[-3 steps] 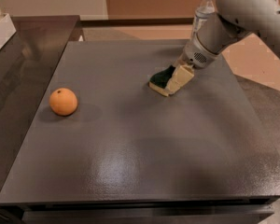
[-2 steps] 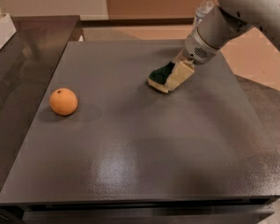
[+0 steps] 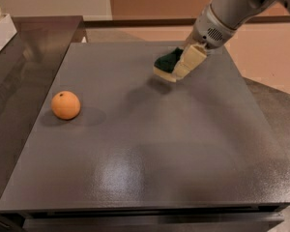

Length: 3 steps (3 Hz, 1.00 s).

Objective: Pick sponge

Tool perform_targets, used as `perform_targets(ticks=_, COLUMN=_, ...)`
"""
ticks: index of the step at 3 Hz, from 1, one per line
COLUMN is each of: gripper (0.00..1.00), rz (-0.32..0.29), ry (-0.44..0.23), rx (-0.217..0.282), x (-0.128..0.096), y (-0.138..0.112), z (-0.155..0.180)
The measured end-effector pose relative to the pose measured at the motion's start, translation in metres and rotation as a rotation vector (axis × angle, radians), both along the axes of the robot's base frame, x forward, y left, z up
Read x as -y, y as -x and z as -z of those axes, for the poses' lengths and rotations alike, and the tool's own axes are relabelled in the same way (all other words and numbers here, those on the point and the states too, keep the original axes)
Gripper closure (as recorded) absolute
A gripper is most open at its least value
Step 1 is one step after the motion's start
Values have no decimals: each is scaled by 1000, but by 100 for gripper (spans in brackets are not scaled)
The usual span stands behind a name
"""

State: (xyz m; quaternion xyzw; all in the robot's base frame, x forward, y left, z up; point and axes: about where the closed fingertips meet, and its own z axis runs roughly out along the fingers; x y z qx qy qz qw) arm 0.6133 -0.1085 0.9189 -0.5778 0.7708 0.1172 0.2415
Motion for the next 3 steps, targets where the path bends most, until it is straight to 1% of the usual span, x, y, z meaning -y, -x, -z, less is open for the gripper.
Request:
perform_targets(ticks=1, gripper=100, rz=-22, ry=-7, rx=33, x=0, y=5, z=-33)
perform_targets(ticks=2, gripper=100, rz=-58, ry=-16, rx=92, x=1, y=13, z=-79)
perform_targets(ticks=3, gripper=100, rz=-58, ry=-16, rx=92, x=1, y=13, z=-79)
